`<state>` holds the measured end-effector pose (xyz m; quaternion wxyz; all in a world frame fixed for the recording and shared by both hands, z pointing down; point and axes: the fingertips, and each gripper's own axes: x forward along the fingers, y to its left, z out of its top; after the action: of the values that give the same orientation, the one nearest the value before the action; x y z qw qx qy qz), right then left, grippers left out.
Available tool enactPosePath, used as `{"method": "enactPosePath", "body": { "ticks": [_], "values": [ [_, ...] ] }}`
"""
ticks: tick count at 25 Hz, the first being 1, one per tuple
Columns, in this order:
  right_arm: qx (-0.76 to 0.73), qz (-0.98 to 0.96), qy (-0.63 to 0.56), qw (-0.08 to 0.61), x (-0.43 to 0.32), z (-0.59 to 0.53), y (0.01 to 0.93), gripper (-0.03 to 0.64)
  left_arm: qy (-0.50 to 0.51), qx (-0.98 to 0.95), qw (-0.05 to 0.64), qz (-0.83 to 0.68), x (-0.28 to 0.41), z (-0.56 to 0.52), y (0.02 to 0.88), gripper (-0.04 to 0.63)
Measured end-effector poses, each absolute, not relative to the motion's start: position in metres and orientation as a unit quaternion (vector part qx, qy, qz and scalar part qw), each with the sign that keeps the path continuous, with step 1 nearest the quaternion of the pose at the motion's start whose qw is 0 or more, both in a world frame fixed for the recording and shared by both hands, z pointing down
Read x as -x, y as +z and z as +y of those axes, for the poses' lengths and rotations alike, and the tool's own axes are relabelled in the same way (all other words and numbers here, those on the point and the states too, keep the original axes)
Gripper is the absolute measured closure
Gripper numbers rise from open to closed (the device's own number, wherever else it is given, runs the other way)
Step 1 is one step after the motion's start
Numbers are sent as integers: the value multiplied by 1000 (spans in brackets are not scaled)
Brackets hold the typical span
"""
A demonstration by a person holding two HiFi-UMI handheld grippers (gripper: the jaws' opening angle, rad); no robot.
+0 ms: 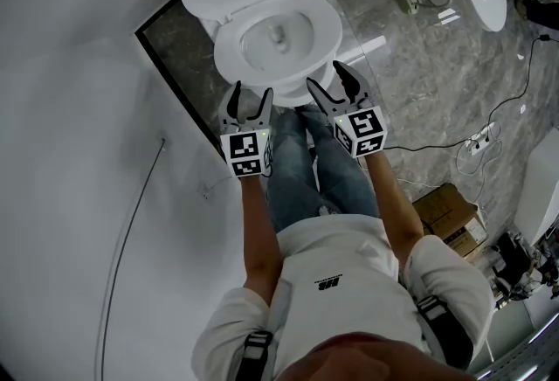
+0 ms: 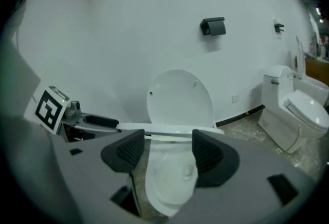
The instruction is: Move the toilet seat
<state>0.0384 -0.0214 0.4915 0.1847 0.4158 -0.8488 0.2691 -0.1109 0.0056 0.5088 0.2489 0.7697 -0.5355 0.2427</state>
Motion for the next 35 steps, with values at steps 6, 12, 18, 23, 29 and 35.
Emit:
{"method": "enactPosePath", "body": {
  "ticks": [6,12,18,23,29,35],
  "values": [
    [-405,-857,258,186,-32,-30,487,310,244,-766,253,-537,115,-4,505,299],
    [-396,-868,226,195,-25,-40,479,333,244,-761,254,-545,117,-12,498,304],
    [-398,-870,213,198,-20,-53,474,343,237,-759,252,-552,122,-25,492,308],
    [-404,-871,203,194,-20,-67,469,367,228,-757,249,-559,127,-38,487,311],
    [-408,-871,196,190,-15,-83,463,374,219,-755,247,-567,133,-53,481,319],
    [-413,-871,191,185,-12,-95,457,383,207,-753,244,-575,139,-64,474,324]
  ]
}}
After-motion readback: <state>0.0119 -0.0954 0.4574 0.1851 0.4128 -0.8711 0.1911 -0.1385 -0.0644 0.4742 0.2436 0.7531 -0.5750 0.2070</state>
